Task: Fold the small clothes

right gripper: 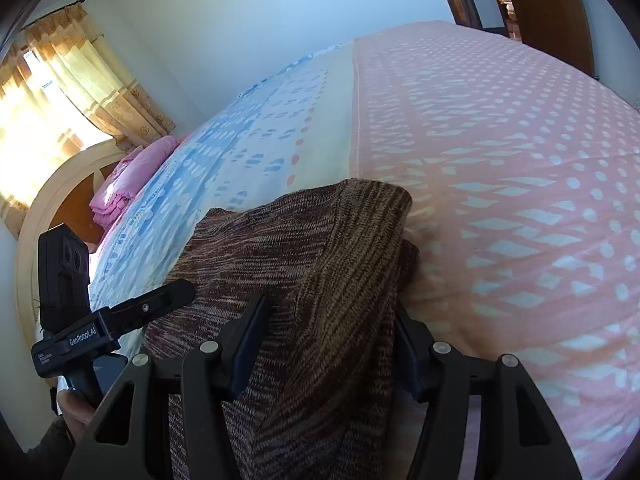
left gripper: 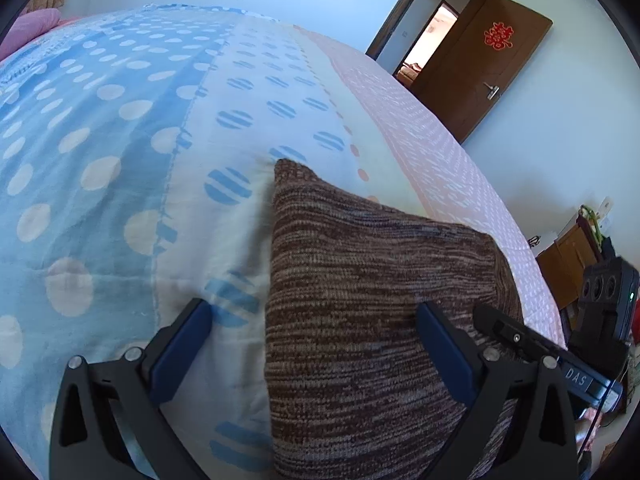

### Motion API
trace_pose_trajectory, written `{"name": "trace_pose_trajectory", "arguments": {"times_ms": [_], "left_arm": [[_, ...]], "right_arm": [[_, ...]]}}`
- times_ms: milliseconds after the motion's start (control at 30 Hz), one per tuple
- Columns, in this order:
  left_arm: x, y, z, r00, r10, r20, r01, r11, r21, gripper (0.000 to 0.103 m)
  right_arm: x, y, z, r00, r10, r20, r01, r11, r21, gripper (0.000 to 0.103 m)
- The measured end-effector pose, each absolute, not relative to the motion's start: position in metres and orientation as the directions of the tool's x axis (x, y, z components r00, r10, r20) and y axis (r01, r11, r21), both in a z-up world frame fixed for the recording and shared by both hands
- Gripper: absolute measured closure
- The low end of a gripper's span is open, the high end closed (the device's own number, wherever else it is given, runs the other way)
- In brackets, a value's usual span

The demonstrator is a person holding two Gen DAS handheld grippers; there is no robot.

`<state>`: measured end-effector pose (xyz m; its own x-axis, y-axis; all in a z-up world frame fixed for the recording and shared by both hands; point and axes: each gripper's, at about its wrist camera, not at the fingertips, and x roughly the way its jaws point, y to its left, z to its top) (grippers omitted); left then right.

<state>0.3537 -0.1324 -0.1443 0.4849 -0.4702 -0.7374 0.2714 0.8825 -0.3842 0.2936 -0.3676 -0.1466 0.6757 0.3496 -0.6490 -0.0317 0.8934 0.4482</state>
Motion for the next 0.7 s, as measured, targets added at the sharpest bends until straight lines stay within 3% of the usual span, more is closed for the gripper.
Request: {"name": "trace_pose_trajectory", "arguments": {"times_ms": [33,100,133,167,300,433,700], "left_arm": [[0.353,-0.133,-0.144,0.486,-0.469,-0.737,0.277,0.883,-0.379,0.002],[0.351,-0.133,-0.143,0.501,-0.465,-0.73,0.279,0.885,-0.372,0.018],[0.349,-0.134,-0.142,0.502,-0.48,-0.72,0.293,0.877,-0.381,0.036],[0.348,-0.135,-0.142,0.491,-0.504,-0.711,0.317,0.863,-0.393,0.047],[0.342,-0.141,-0.138,0.523,-0.477,-0.706,0.338,0.877,-0.341,0.054],[0.333,-0.138,-0.129,0.562,-0.482,-0.672,0.354,0.874,-0.331,0.076],[0.28,-0.142,-0.082,0.665,-0.47,-0.58,0.429,0.877,-0.218,0.078]], "right_arm": [[0.297,-0.366,-0.147,0.67,0.356,-0.651,-0.039,0.893,0.448,0.05],[0.302,-0.363,-0.148,0.664,0.366,-0.653,-0.055,0.894,0.445,0.076],[0.303,-0.36,-0.148,0.664,0.382,-0.643,-0.069,0.888,0.455,0.077],[0.302,-0.357,-0.146,0.67,0.369,-0.644,-0.07,0.895,0.441,0.079],[0.292,-0.343,-0.136,0.72,0.272,-0.639,-0.062,0.942,0.331,0.081],[0.269,-0.324,-0.116,0.788,0.175,-0.59,-0.032,0.969,0.245,0.081],[0.2,-0.289,-0.074,0.873,0.053,-0.485,0.035,0.985,0.171,0.082]]}}
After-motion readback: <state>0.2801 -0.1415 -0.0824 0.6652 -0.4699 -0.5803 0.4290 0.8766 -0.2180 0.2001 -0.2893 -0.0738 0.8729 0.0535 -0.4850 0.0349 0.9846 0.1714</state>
